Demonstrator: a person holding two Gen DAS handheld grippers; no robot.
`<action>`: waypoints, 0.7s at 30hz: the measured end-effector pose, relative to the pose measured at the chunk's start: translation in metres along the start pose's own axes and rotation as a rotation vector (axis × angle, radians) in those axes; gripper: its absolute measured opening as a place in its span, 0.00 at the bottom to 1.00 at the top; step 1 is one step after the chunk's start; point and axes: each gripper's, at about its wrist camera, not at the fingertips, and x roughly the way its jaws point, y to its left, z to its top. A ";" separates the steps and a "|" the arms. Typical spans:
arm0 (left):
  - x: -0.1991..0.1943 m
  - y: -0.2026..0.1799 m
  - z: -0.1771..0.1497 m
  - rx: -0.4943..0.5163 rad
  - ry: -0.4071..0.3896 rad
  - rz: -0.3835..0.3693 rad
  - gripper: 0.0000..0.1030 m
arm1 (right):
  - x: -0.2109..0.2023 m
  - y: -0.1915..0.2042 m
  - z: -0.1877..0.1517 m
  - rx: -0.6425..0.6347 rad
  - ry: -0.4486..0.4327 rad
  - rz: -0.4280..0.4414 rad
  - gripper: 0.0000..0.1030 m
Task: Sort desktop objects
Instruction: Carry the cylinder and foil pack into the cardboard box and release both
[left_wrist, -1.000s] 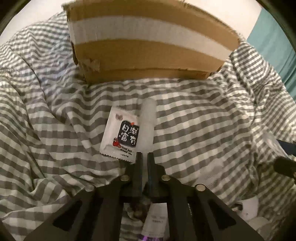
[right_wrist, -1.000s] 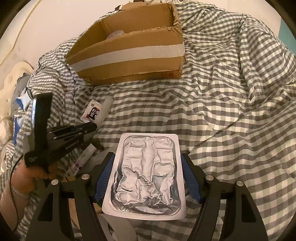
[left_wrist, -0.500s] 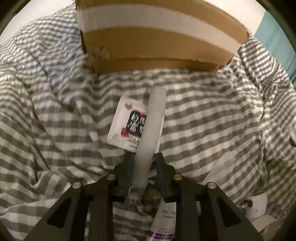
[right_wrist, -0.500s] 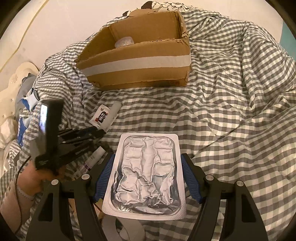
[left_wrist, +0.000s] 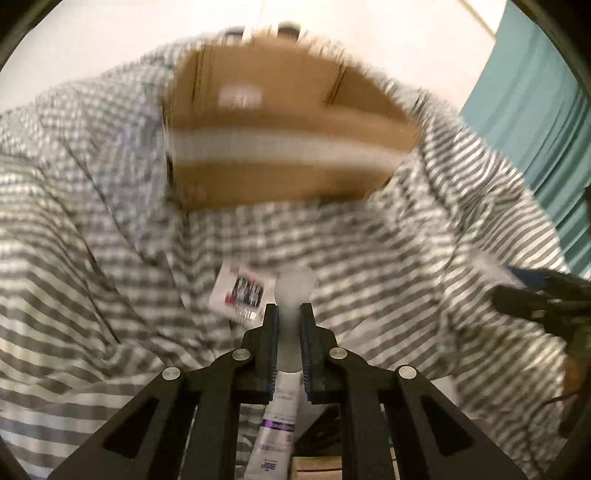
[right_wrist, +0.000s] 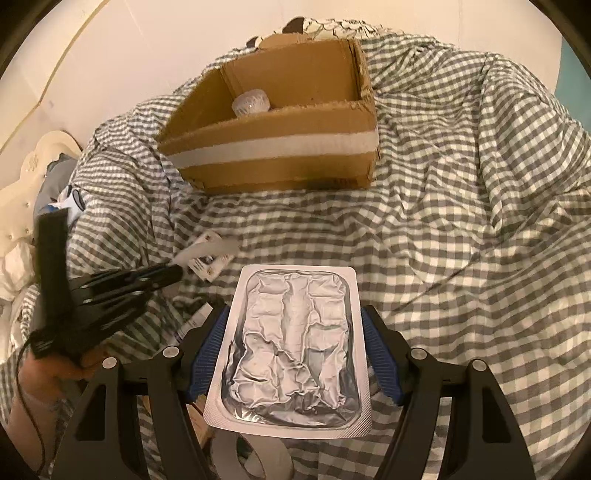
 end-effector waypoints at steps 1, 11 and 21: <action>-0.008 -0.001 0.007 -0.004 -0.018 -0.017 0.10 | -0.002 0.002 0.004 -0.006 -0.008 0.004 0.68; -0.051 -0.009 0.109 0.046 -0.188 -0.075 0.10 | -0.036 0.026 0.101 -0.097 -0.190 0.064 0.68; 0.028 0.007 0.206 0.091 -0.171 0.058 0.17 | 0.020 0.017 0.217 -0.073 -0.254 0.036 0.69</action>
